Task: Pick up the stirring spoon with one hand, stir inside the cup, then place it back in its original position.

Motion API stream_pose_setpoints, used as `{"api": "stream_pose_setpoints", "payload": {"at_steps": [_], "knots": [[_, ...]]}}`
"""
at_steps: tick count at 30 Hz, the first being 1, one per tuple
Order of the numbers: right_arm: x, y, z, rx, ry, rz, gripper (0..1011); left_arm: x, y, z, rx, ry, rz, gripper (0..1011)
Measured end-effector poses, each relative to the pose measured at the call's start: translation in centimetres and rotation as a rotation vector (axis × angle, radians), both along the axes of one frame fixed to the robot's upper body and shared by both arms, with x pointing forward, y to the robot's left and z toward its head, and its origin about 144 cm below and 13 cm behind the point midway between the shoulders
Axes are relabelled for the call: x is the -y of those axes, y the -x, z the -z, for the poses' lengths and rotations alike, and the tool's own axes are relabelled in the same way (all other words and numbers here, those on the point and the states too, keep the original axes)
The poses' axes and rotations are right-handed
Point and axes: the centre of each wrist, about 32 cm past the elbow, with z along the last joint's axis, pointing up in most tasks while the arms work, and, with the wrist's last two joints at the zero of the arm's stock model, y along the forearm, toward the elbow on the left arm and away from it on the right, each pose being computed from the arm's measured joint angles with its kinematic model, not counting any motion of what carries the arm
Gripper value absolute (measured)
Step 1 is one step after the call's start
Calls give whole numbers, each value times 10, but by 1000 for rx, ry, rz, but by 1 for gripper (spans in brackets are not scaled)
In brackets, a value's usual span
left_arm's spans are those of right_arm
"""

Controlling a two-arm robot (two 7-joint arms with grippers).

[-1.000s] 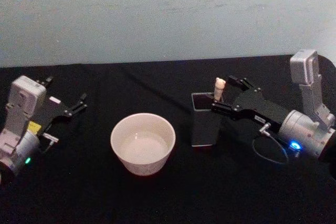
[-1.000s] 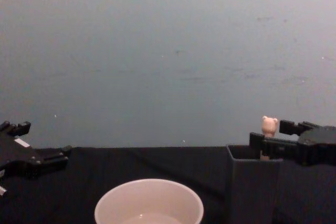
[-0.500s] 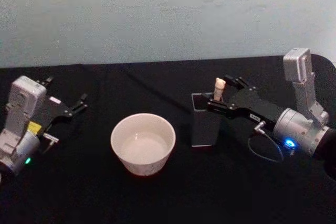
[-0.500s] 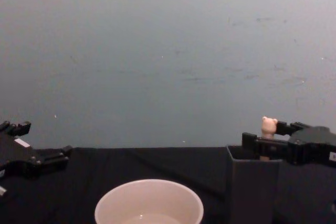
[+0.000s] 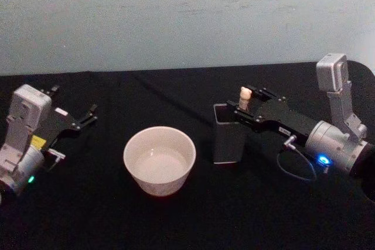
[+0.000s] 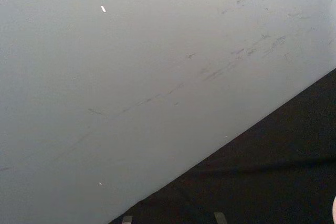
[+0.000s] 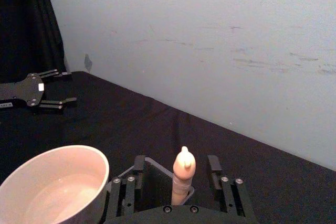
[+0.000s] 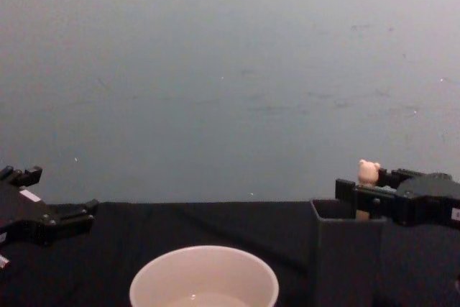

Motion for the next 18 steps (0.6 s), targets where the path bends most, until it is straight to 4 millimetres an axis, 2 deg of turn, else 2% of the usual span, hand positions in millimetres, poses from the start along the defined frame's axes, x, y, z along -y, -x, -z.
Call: {"api": "stream_pose_setpoints", "payload": {"at_steps": [2,9,10,11,14,18], "knots": [[0,0,0,0,0,0,705,0,0,0,0,0,0,1001],[0,0,0,0,0,0,463,0,0,0,0,0,0,1001],[0,0,0,0,0,0,463,0,0,0,0,0,0,1001],[0,0,0,0,0,0,399,0,0,0,0,0,0,1001],[0,0,0,1,-1,0,300,0,0,0,0,0,0,1001],[0,0,0,1,-1,0,203,0,0,0,0,0,0,1001]]}}
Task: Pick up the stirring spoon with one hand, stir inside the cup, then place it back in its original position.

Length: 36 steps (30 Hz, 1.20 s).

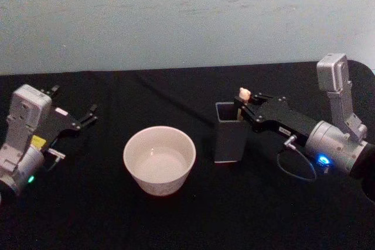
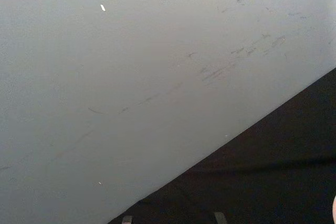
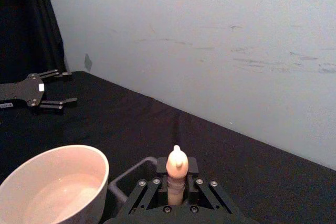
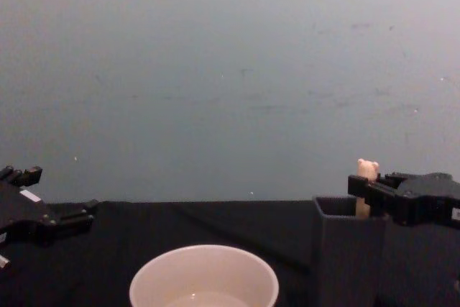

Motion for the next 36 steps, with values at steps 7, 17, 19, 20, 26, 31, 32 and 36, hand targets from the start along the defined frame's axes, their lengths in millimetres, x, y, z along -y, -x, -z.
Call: {"api": "stream_pose_setpoints", "payload": {"at_steps": [7,17,19,20,26,31,32,36], "knots": [[0,2,-1,1,-12,-8,197,0,0,0,0,0,0,1001],[-1,7,-18,52,-81,-33,197,0,0,0,0,0,0,1001],[0,8,-24,72,-97,-38,197,0,0,0,0,0,0,1001],[0,9,-26,78,-103,-40,197,0,0,0,0,0,0,1001],[1,10,-40,128,-141,-48,197,0,0,0,0,0,0,1001],[0,9,-50,177,-169,-57,197,0,0,0,0,0,0,1001],[-2,8,-53,191,-179,-61,197,0,0,0,0,0,0,1001],[-9,4,-58,221,-202,-86,197,0,0,0,0,0,0,1001]]}}
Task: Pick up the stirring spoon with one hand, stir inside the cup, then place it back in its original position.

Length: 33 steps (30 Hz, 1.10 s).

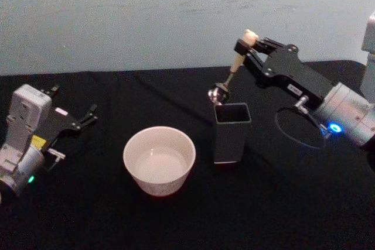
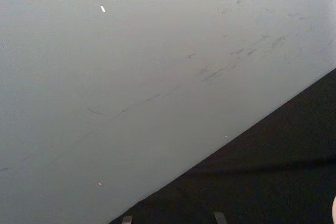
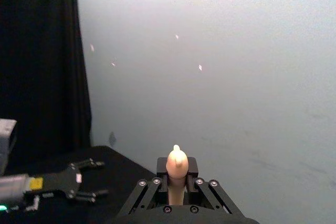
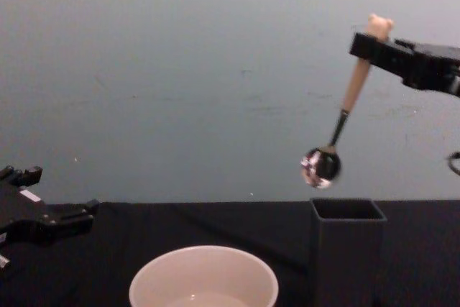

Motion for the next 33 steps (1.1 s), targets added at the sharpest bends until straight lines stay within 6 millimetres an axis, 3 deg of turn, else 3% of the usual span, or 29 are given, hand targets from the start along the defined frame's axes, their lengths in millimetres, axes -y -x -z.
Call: {"api": "stream_pose_setpoints", "payload": {"at_steps": [10,20,33], "knots": [[-29,-14,7,23,14,-120,197,0,0,0,0,0,0,1001],[-64,-31,34,37,92,-245,197,0,0,0,0,0,0,1001],[-80,-35,64,5,174,-278,197,0,0,0,0,0,0,1001]]}}
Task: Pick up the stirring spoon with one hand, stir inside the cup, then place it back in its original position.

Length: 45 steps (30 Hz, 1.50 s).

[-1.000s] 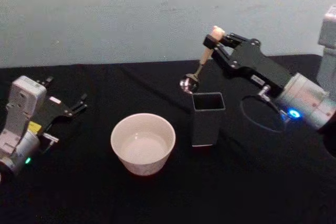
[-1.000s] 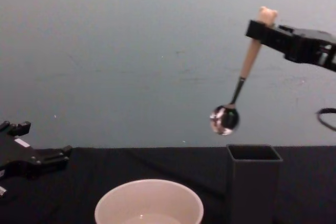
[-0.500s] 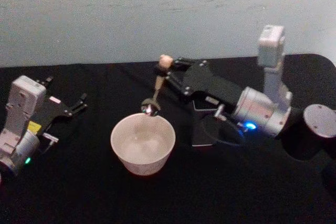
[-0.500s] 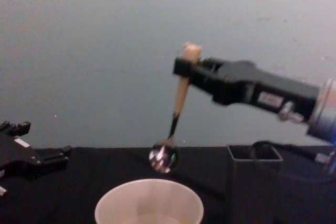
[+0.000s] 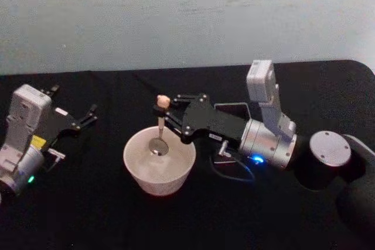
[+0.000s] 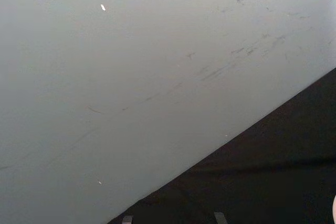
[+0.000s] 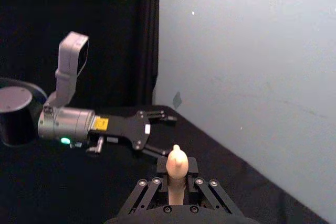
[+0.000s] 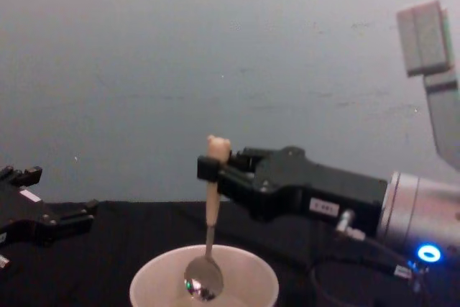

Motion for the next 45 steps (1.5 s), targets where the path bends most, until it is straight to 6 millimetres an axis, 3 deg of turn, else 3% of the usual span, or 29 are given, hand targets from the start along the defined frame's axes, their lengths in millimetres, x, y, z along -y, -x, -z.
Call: {"api": "stream_pose_setpoints", "payload": {"at_steps": [15,22,34,45], "knots": [[-5,1,15,-25,46,7,197,0,0,0,0,0,0,1001],[2,3,17,-25,45,35,197,0,0,0,0,0,0,1001],[27,28,15,-60,28,28,197,0,0,0,0,0,0,1001],[13,43,17,-89,10,-44,197,0,0,0,0,0,0,1002]]}}
